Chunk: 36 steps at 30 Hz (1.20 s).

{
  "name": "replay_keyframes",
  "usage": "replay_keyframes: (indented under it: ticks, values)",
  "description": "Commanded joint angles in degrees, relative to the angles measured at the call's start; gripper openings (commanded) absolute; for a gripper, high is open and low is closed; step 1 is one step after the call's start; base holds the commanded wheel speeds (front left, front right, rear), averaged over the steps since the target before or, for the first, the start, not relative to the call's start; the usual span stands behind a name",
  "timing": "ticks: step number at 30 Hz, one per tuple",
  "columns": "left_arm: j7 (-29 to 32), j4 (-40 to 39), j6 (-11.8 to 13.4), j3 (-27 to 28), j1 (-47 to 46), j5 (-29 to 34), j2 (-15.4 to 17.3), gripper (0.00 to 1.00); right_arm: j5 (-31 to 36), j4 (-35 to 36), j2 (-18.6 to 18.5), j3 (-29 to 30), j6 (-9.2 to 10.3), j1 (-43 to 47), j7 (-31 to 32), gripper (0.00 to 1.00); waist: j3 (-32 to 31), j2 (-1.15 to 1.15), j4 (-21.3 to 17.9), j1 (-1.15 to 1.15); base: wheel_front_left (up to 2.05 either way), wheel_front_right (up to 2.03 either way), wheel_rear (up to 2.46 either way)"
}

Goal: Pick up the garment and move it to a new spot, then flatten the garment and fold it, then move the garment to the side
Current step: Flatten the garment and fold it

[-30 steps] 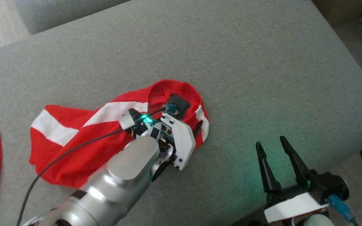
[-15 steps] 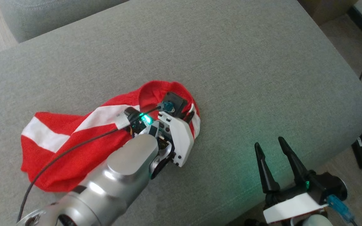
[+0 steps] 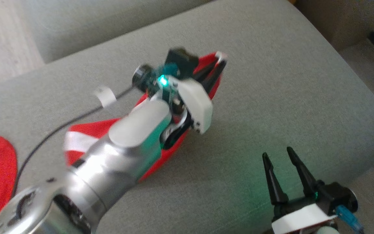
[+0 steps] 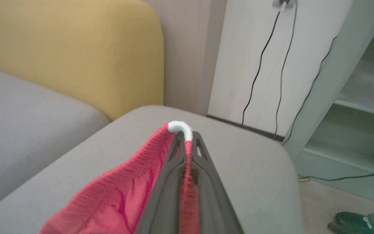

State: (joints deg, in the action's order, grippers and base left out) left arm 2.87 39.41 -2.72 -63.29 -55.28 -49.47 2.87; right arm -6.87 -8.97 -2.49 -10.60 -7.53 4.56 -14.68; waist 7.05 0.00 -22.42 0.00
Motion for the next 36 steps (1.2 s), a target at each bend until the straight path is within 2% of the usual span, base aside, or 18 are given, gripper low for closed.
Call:
replay_keyframes:
  ticks: [1, 7, 12, 17, 18, 22, 27, 32, 36]
  values:
    - [-0.9, -3.0, -1.1, 2.6, -5.4, -2.0, 0.0, 0.00, 0.8, 1.4, -0.4, -1.3, 0.04, 0.3, -0.3, 1.00, -2.5, 0.00, 1.6, 0.00, 0.00, 0.00, 0.00]
    - [-3.2, -4.3, -1.9, 5.3, -12.4, -3.0, 0.0, 0.00, 1.8, 1.4, -0.4, -0.1, 0.04, 1.9, -0.3, 1.00, -6.5, 0.00, 5.4, 0.00, 0.00, 0.00, 0.00]
    - [-4.1, -4.7, -1.7, 7.0, -12.2, -4.3, 0.9, 0.00, 1.9, 2.0, -0.4, 0.6, 0.04, 2.7, -0.3, 1.00, -7.4, 0.00, 9.0, 0.00, 0.00, 0.00, 0.00]
    - [-4.5, -6.4, -0.8, 5.7, -2.0, -6.4, 3.9, 0.00, 1.9, 2.5, -0.4, 1.5, 0.04, 3.8, -0.3, 1.00, -7.0, 0.00, 14.0, 0.00, 0.00, 0.00, 0.00]
    - [-5.2, -7.3, 0.0, 5.1, 4.2, -7.7, 5.5, 0.00, 1.9, 2.5, -0.4, 1.7, 0.04, 4.2, -0.3, 1.00, -6.5, 0.00, 15.9, 0.00, 0.00, 0.00, 0.00]
    - [-7.8, -8.8, 2.0, 4.7, 16.2, -10.2, 8.7, 0.00, 1.1, 2.2, -0.4, 2.2, 0.04, 4.6, -0.3, 1.00, -5.6, 0.00, 19.1, 0.00, 0.00, 0.00, 0.00]
    - [-11.3, -10.8, 4.2, 5.6, 26.4, -13.1, 11.3, 0.00, -1.3, -0.8, -0.5, 3.1, 0.04, 3.6, -0.3, 1.00, -4.8, 0.00, 23.5, 0.00, 0.00, 0.00, 0.00]
    - [-13.6, -11.9, 5.2, 6.3, 29.7, -13.7, 12.1, 0.00, -3.3, -7.5, -4.5, 1.4, 0.04, -1.3, 0.0, 1.00, -3.9, 0.00, 27.2, 0.00, 0.00, 0.00, 0.00]
    - [-14.6, -12.1, 5.4, 6.5, 30.5, -13.5, 11.7, 0.00, -6.6, -12.5, -8.8, 0.5, 0.04, -6.9, 5.2, 1.00, -3.4, 0.00, 29.0, 0.00, 0.00, 0.00, 0.00]
